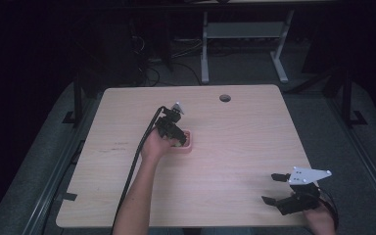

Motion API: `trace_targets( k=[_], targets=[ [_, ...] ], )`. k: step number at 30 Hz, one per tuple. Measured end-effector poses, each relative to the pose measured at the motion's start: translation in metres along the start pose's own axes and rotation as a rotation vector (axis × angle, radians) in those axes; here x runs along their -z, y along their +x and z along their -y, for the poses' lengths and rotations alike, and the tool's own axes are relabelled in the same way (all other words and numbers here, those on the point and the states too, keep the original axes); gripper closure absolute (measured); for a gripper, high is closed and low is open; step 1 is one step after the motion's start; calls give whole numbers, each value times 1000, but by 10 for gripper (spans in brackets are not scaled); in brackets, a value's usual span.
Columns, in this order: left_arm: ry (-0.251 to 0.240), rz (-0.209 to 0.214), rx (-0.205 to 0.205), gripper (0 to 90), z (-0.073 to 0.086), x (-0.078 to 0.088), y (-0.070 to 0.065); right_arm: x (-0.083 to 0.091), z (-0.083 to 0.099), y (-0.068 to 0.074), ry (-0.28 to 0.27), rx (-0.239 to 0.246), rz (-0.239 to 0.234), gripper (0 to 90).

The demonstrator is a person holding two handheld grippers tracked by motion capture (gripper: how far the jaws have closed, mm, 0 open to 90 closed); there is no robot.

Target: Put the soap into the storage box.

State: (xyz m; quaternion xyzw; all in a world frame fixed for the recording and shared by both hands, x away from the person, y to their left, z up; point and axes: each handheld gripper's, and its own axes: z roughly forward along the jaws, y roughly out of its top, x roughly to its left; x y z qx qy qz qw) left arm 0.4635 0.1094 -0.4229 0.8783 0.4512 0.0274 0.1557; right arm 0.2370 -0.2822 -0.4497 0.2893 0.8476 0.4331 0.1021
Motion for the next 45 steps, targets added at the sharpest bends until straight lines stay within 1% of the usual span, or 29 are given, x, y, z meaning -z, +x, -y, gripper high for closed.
trace_targets(
  k=[3,4,7,8,9,11,17,19,21,22,25,28,30,33,34,35,36,38,39,43,45],
  targets=[
    [1,-5,-7,262,1,0,-1,0,0,-1,3,7,-1,138],
    [2,-10,-17,262,1,1,0,0,0,0,3,6,-1,138],
    [5,-19,-23,262,1,1,-2,0,0,0,5,4,0,138],
    [5,-18,-18,262,1,1,-3,0,0,0,5,3,0,138],
    [-1,-20,-21,261,2,1,-3,0,0,0,5,3,0,138],
    [4,-24,-32,261,2,2,-3,0,0,0,5,3,0,138],
    [8,-33,-39,261,2,3,-4,0,0,0,5,4,1,138],
    [-5,-16,-26,258,3,5,-3,0,0,-1,5,4,1,138],
    [-19,-4,-26,259,3,9,-1,0,1,-1,5,4,2,138],
    [-28,3,-12,259,4,10,-2,0,1,0,6,3,1,138],
    [-44,1,-25,258,5,16,-2,0,0,0,10,1,0,138],
    [-59,9,-25,258,6,21,-2,0,0,0,10,-1,1,138],
    [-48,22,-25,242,7,22,-3,-1,1,0,13,3,1,138],
    [-52,19,-36,247,10,24,-2,-2,0,0,14,3,0,138],
    [-57,21,-32,247,10,25,-2,-2,0,1,13,8,2,138],
    [-60,21,-31,246,11,26,-2,-2,0,1,16,4,3,138],
    [-60,20,-40,246,11,28,-2,-2,0,1,18,10,1,138],
    [-70,21,-38,246,11,30,-3,-3,0,1,21,-1,1,138],
    [-76,18,-44,246,12,32,-3,-2,0,1,18,2,1,138],
    [-63,11,-61,246,14,37,-1,-2,1,0,19,-1,3,138],
    [-72,10,-55,246,15,38,-2,-2,1,0,18,0,4,138]
  ],
)
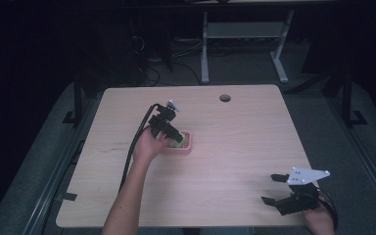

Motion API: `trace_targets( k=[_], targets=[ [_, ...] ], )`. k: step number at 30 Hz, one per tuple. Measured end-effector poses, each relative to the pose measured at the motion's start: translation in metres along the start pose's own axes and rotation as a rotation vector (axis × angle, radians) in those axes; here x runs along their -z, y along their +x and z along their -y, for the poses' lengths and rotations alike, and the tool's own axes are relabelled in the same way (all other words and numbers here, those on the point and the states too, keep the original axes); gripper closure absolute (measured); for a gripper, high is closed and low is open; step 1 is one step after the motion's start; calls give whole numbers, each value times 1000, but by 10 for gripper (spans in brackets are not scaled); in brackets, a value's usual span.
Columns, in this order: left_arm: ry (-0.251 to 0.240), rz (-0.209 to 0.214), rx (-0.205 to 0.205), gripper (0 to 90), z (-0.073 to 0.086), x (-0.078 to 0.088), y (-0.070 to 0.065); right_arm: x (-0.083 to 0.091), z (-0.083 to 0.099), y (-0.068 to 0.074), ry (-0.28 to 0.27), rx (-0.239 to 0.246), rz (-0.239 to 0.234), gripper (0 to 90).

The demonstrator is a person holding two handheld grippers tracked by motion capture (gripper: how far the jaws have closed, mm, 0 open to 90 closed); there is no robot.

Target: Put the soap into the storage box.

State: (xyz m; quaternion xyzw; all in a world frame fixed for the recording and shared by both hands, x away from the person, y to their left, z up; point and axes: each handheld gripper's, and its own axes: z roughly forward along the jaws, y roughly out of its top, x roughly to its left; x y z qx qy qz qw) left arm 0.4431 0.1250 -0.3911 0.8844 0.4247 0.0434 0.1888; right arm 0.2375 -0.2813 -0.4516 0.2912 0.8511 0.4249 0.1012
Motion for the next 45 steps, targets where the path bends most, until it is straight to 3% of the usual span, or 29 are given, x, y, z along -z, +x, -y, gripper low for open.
trace_targets(
  k=[38,45],
  targets=[
    [-63,23,-43,238,35,27,-7,-5,1,0,27,-11,2,138],
    [-48,19,-62,238,46,31,-6,-5,2,0,27,-10,5,138]
  ],
)
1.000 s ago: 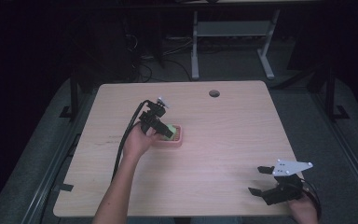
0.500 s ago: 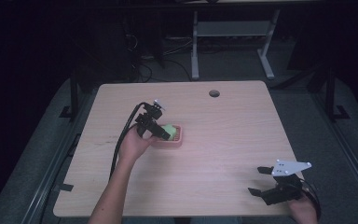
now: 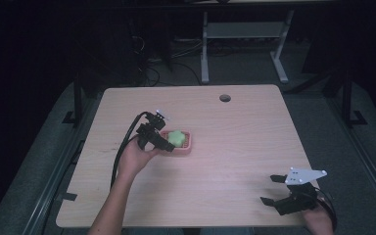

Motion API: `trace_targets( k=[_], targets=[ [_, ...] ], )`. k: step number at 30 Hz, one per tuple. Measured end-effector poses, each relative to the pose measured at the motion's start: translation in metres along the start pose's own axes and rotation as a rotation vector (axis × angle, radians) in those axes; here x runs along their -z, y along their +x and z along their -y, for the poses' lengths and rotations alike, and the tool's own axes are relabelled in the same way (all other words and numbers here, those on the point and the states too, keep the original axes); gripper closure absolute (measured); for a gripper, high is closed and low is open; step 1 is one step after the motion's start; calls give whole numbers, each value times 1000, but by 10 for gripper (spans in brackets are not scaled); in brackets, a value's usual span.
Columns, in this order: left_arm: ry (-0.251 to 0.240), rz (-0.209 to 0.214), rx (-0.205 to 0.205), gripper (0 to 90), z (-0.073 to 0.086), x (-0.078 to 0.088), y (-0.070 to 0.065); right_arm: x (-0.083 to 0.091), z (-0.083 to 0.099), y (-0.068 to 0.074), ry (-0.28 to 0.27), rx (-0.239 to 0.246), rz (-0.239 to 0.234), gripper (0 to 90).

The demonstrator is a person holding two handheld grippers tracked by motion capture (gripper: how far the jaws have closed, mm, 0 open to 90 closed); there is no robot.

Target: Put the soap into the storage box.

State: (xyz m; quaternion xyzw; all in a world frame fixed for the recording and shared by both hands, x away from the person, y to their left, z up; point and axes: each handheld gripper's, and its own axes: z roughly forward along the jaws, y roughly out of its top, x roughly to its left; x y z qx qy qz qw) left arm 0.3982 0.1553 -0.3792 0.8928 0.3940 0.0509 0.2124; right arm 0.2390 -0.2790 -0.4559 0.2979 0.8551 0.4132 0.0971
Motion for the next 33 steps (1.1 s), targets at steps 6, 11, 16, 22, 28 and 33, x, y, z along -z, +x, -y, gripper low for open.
trace_targets(
  k=[6,11,16,22,28,33],
  targets=[
    [-6,2,-4,238,9,1,-1,0,0,0,-1,-1,0,138],
    [-10,-2,-4,238,15,2,-2,0,0,0,5,-2,2,138],
    [-11,1,-10,238,21,3,-3,-1,1,-1,8,-2,6,138],
    [-24,8,-11,238,28,6,-4,-1,1,0,9,-5,5,138],
    [-31,12,-14,238,33,9,-7,-1,1,0,12,-2,7,138],
    [-38,6,-22,238,37,11,-9,-2,1,0,16,0,9,138]
  ],
)
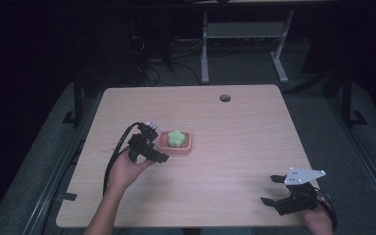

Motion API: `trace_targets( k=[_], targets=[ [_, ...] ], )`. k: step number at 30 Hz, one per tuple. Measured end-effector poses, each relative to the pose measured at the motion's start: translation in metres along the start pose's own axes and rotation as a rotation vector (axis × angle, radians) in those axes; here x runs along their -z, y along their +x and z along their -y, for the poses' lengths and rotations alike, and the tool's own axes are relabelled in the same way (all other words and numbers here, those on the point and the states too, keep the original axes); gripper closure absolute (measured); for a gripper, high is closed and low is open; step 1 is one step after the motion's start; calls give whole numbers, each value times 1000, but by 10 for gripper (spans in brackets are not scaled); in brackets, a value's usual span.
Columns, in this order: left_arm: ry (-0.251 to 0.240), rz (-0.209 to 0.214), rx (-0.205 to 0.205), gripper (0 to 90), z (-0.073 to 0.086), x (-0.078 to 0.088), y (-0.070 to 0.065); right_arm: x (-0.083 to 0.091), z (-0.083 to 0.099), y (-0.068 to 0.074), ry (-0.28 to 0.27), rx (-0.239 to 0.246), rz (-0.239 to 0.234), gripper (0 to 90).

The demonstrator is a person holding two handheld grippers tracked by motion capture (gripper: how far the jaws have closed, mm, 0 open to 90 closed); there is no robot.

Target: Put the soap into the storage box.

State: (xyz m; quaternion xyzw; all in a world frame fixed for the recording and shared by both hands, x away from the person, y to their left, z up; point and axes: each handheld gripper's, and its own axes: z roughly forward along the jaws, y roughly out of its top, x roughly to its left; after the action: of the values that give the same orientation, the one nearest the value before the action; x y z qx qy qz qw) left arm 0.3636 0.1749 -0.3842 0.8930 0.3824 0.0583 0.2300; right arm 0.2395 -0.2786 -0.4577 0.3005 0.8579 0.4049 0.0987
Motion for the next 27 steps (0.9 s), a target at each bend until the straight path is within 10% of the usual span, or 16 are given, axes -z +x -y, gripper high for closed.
trace_targets(
  k=[27],
  targets=[
    [-33,12,-14,237,36,10,-13,-1,1,-1,20,-13,14,138]
  ],
)
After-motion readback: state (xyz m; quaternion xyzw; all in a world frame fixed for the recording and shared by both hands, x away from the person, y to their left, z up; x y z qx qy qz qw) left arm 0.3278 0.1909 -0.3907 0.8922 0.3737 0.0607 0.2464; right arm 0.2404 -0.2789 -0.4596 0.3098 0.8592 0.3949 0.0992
